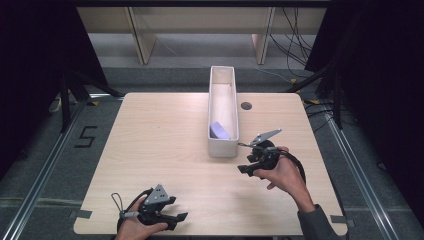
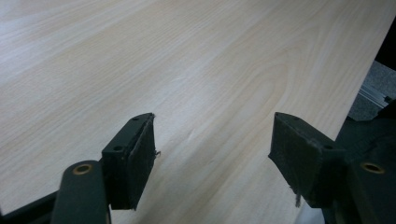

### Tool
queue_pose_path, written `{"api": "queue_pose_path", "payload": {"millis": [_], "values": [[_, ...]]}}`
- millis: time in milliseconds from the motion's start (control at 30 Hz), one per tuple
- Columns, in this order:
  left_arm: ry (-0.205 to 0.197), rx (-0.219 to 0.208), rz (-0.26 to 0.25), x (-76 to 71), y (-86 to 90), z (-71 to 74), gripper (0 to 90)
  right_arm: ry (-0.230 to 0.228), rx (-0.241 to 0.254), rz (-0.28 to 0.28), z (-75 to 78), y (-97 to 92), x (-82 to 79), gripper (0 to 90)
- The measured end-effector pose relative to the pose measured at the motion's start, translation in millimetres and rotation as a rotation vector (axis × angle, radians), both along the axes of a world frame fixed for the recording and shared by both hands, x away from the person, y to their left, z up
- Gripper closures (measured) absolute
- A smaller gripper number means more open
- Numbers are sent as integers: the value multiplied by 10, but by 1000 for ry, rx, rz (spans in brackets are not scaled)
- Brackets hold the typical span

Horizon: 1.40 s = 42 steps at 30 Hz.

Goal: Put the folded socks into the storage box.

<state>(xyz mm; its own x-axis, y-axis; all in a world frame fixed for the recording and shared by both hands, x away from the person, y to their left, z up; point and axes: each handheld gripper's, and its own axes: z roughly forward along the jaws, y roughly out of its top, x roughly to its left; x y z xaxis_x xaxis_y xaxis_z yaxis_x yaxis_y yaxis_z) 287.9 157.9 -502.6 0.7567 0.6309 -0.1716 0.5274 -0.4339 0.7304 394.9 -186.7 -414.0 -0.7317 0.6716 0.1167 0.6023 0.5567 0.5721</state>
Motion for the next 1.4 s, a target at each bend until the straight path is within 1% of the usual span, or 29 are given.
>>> {"api": "queue_pose_path", "payload": {"millis": [33, 167, 200, 233, 300, 333, 367, 400, 433, 467, 533, 567, 633, 667, 700, 733, 767, 867, 900, 933, 967, 1033, 1067, 1100, 1133, 1233, 1267, 1300, 1400], "values": [[-2, -5, 16, -3, 3, -6, 292, 20, -4, -31, -8, 9, -33, 436], [-8, 11, 12, 5, 46, 7, 280, 6, -8, -3, -112, -13, -105, 404], [-10, 8, 19, 8, 50, 8, 278, 53, -8, -45, -129, -3, -157, 405], [-9, 6, 24, 10, 53, 9, 275, 26, -5, -18, -168, -26, -150, 400], [-7, -6, 36, 17, 56, 5, 273, 34, 1, -26, -195, -28, -172, 395], [-12, 16, 30, 29, 73, 8, 273, 1, -2, -6, -216, -44, -161, 394], [-12, 0, 34, 27, 68, 0, 273, -9, -3, 11, -228, -57, -159, 393], [-8, 12, 26, 29, 77, 7, 273, 30, 6, -27, -226, -42, -200, 391], [-11, 12, 29, 26, 78, 8, 273, 11, 17, -22, -255, -34, -219, 388], [-10, 7, 28, 29, 80, 4, 272, 31, 7, -21, -242, -39, -228, 383], [-7, 6, 29, 27, 85, -10, 272, 30, 10, -30, -266, -25, -274, 374], [-2, -4, 44, 13, 79, -16, 272, 0, -2, 5, -291, -40, -268, 371], [-7, 12, 32, 16, 99, -12, 272, 14, -11, 21, -317, -34, -285, 365], [-8, 11, 36, 15, 104, -8, 272, -2, 3, 22, -350, -31, -300, 364], [-10, 11, 37, 15, 105, -6, 272, 22, -9, -4, -363, -18, -324, 365], [-8, 9, 41, 11, 107, -5, 271, 6, -11, 45, -379, -35, -312, 364], [-7, 8, 42, 11, 109, -7, 271, 28, -22, 20, -392, -37, -339, 364], [-7, 5, 45, 7, 106, -17, 272, 17, -11, 34, -464, -62, -349, 364], [-5, 11, 44, 6, 107, -15, 272, 46, -30, 22, -456, -77, -369, 365], [-4, 8, 43, 4, 106, -16, 272, 7, -21, 60, -494, -98, -350, 364], [-4, 7, 43, 3, 105, -16, 272, 31, -31, 36, -497, -108, -376, 364], [-3, 9, 44, 1, 107, -14, 272, 20, -25, 42, -529, -132, -392, 363], [-2, 10, 44, 2, 106, -15, 272, 44, -22, 35, -527, -139, -404, 363], [0, 9, 40, 2, 106, -14, 272, 42, -26, 24, -535, -150, -418, 360], [-3, 15, 38, 0, 106, -10, 272, 13, -35, 49, -557, -171, -413, 359], [-4, 8, 42, -9, 99, -9, 272, 48, -39, 29, -595, -192, -452, 355], [-6, 8, 42, -10, 99, -10, 272, 35, -39, 43, -617, -202, -450, 354], [-5, 8, 43, -11, 99, -11, 272, 60, -52, 13, -616, -196, -476, 353], [-4, 7, 40, -10, 95, -10, 272, 69, -54, 14, -647, -197, -518, 349]]}}
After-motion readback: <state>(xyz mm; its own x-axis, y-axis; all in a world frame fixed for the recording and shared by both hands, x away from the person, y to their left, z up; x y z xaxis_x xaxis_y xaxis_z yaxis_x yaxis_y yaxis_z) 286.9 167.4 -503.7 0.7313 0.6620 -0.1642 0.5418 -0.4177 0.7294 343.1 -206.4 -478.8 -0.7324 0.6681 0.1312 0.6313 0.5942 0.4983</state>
